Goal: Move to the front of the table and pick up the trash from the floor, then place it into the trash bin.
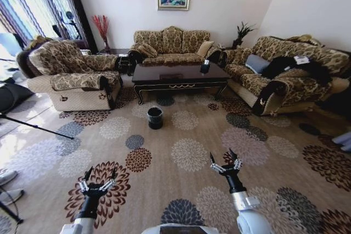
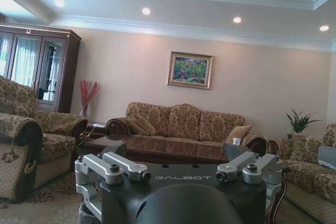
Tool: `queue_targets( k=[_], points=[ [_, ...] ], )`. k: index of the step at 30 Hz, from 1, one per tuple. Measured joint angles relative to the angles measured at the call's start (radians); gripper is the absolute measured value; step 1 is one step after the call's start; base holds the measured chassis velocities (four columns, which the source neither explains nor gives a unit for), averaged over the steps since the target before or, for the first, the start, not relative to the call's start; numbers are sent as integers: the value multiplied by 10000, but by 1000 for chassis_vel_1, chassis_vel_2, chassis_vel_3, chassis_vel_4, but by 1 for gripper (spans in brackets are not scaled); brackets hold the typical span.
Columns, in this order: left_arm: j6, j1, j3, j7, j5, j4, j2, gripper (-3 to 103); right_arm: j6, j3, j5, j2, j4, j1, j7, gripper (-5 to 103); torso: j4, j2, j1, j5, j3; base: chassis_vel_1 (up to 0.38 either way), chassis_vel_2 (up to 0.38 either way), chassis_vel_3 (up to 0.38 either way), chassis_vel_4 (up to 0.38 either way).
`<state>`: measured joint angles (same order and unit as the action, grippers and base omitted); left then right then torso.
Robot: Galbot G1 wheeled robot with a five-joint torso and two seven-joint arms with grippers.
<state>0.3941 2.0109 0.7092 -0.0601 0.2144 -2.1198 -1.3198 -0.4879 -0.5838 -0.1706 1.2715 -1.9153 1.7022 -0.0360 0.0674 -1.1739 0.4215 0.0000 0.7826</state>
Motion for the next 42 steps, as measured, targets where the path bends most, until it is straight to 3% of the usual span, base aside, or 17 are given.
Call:
queue_targets(
  k=[14,23,42],
  points=[
    [0,0,0,0,0,0,0,100,0,0,0,0,0,0,0,100,0,-560,258,0,298,0,0,0,0],
    [0,0,0,0,0,0,0,100,0,0,0,0,0,0,0,100,0,-595,271,0,316,0,0,0,0],
    [0,0,0,0,0,0,0,100,-1,0,0,0,0,0,0,100,0,-259,122,0,131,0,0,0,0]
  ],
)
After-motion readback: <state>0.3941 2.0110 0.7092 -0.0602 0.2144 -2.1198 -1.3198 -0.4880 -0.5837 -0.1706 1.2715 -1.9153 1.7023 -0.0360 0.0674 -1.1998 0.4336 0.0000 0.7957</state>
